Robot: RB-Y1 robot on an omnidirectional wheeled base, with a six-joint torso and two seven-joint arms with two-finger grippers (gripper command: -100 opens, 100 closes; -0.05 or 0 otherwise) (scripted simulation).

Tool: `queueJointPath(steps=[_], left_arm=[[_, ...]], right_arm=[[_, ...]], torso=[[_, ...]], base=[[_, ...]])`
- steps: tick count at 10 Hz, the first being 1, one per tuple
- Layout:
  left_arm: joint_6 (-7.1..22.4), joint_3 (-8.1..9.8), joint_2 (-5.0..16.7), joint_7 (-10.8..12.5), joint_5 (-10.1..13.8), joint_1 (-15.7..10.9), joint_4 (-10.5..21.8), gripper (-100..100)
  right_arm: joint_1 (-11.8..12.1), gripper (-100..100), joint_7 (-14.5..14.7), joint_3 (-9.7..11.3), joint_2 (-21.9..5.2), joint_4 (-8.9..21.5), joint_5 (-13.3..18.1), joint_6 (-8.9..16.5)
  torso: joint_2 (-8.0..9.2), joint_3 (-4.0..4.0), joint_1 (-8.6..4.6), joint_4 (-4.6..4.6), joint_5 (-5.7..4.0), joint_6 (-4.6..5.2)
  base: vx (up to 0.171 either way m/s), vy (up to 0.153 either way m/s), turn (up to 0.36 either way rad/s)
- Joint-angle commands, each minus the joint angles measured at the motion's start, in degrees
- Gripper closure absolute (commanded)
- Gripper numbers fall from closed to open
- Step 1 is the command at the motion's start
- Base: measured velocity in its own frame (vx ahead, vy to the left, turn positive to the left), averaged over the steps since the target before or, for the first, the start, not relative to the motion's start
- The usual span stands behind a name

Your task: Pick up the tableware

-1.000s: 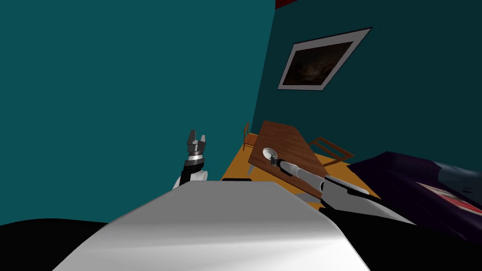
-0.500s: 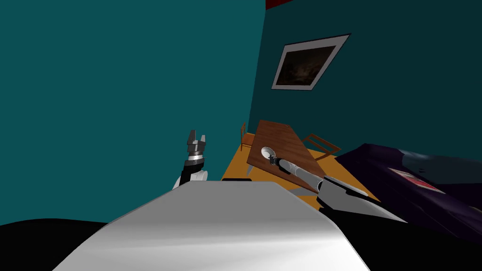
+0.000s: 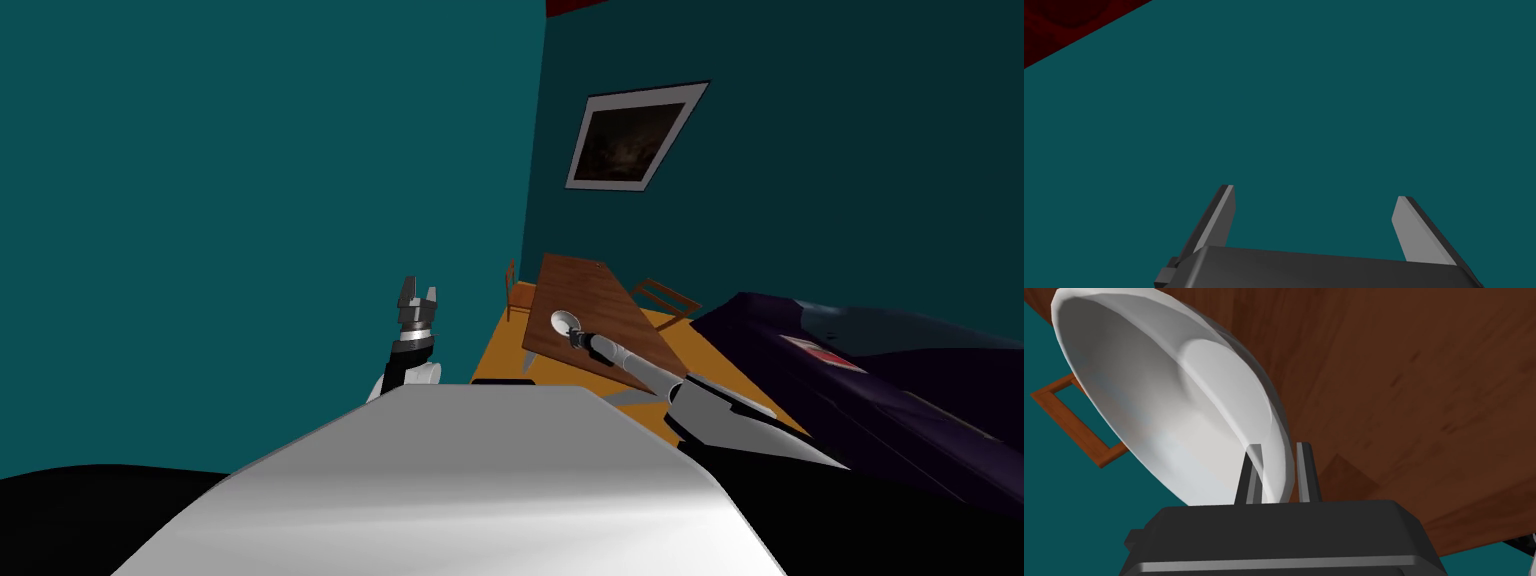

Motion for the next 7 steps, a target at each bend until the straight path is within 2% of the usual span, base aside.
queueJointPath(steps=[1,2,3,4,5,6,7], left_arm=[[0.0,0.00,0.0,0.0,0.0,0.0,0.0,0],[0.0,0.00,0.0,0.0,0.0,0.0,0.0,0],[0.0,0.00,0.0,0.0,0.0,0.0,0.0,0],[0.0,0.00,0.0,0.0,0.0,0.0,0.0,0],[0.0,0.00,0.0,0.0,0.0,0.0,0.0,0],[0.0,0.00,0.0,0.0,0.0,0.0,0.0,0],[0.0,0.00,0.0,0.0,0.0,0.0,0.0,0]], right_arm=[[0.1,100,2.8,-1.1,0.4,0.1,-0.5,-1.0],[0.2,100,4.3,-2.9,1.2,0.0,-0.9,-2.7],[0.2,100,6.0,-2.9,1.2,0.0,-0.9,-2.7],[0.2,100,7.9,-4.8,1.9,0.0,-1.4,-4.3],[0.2,100,9.1,-4.8,1.9,0.0,-1.4,-4.3],[0.4,100,7.8,-4.4,1.7,-0.2,-1.2,-4.0],[0.4,0,8.1,-4.5,1.7,-0.1,-1.3,-4.2]], torso=[[0.00,0.00,0.00,0.00,0.00,0.00],[0.03,0.01,-0.01,0.00,0.00,-0.01],[0.00,0.00,0.00,0.01,0.02,0.05],[0.00,0.01,0.00,0.02,0.02,-0.02],[0.01,0.03,0.00,0.05,0.03,0.02],[0.06,0.07,0.02,0.08,0.04,-0.05],[0.14,0.12,-0.01,0.11,0.05,-0.06]], base=[[0.028,0.030,-0.123],[0.046,0.035,-0.244],[0.040,0.032,-0.112],[0.044,0.027,-0.184],[0.029,0.031,-0.103],[0.008,0.013,-0.005],[0.000,0.000,0.000]])
